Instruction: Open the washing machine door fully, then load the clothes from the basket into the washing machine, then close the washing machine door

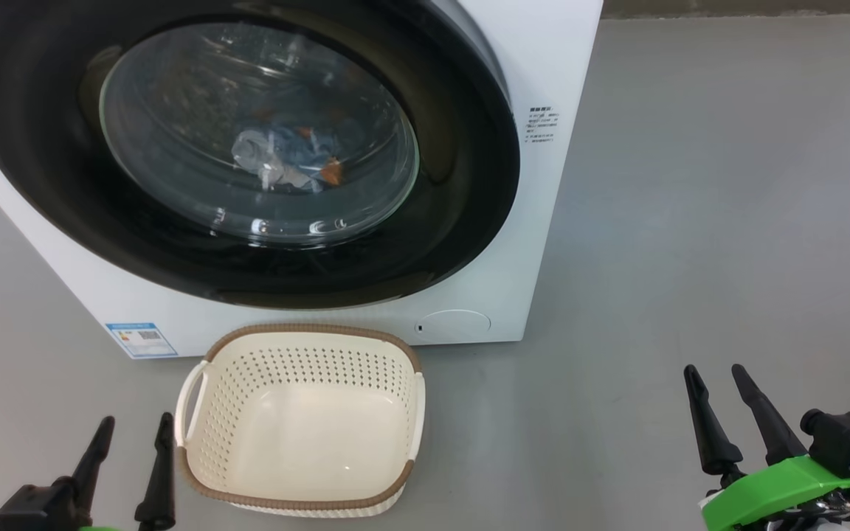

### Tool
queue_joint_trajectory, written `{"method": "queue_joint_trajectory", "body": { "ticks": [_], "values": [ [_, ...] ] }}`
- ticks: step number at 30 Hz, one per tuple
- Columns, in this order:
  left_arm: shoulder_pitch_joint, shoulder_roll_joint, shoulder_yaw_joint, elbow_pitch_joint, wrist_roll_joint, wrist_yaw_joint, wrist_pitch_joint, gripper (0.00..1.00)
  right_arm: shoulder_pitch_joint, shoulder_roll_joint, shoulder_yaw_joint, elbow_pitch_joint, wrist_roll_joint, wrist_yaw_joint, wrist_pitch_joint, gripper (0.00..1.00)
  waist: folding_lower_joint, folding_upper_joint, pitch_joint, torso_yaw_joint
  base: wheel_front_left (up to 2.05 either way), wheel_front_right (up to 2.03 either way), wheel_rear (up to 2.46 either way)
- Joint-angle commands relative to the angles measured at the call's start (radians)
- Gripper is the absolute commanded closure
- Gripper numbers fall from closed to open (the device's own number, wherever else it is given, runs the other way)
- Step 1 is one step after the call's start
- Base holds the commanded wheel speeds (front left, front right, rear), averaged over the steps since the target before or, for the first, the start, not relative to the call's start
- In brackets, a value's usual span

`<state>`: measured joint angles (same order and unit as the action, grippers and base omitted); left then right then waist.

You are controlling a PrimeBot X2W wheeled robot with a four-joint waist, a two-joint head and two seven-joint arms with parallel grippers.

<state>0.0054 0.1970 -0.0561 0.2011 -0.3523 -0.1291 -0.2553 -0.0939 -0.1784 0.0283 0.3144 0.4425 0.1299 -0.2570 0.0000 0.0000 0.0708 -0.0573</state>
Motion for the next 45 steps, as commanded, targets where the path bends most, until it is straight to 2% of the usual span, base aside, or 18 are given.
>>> {"method": "queue_joint_trajectory", "body": {
  "ticks": [1,24,25,30,37,41,45],
  "values": [
    [-0.011,0.024,0.042,-0.02,0.012,-0.002,-0.006,0.0,0.005,-0.014,0.019,-0.027,0.0,0.001,-0.005,0.0,0.0,0.0,-0.003,-0.001,0.0,0.0,0.0],
    [0.018,0.014,0.067,-0.032,0.009,-0.002,-0.006,0.0,0.038,-0.011,0.018,-0.037,-0.005,0.001,-0.005,0.0,0.0,0.0,-0.021,0.002,0.0,0.0,0.0],
    [0.037,-0.007,0.034,-0.008,0.007,0.0,0.0,1.0,0.037,0.001,-0.006,-0.011,0.0,0.0,0.0,1.0,0.0,0.0,-0.021,0.002,0.0,0.0,0.0],
    [0.045,-0.047,0.02,0.043,0.005,0.0,0.002,1.0,0.04,0.026,-0.003,0.044,0.001,0.0,0.002,1.0,0.0001,0.0,-0.021,0.002,0.0,0.0,0.0],
    [0.04,-0.055,0.026,0.044,-0.063,0.0,0.021,1.0,0.039,0.033,-0.01,0.041,0.064,0.0,0.021,1.0,0.0023,0.0,-0.025,0.005,0.0,0.0,0.0],
    [0.034,-0.058,0.03,0.045,-0.103,0.0,0.032,1.0,0.037,0.036,-0.014,0.038,0.101,0.0,0.032,1.0,0.0003,0.0,-0.025,0.007,0.0,0.0,0.0],
    [0.028,-0.061,0.035,0.046,-0.144,0.0,0.044,1.0,0.034,0.039,-0.018,0.034,0.139,0.0,0.044,1.0,0.0001,0.0,-0.026,0.008,0.0,0.0,0.0]
  ]
}}
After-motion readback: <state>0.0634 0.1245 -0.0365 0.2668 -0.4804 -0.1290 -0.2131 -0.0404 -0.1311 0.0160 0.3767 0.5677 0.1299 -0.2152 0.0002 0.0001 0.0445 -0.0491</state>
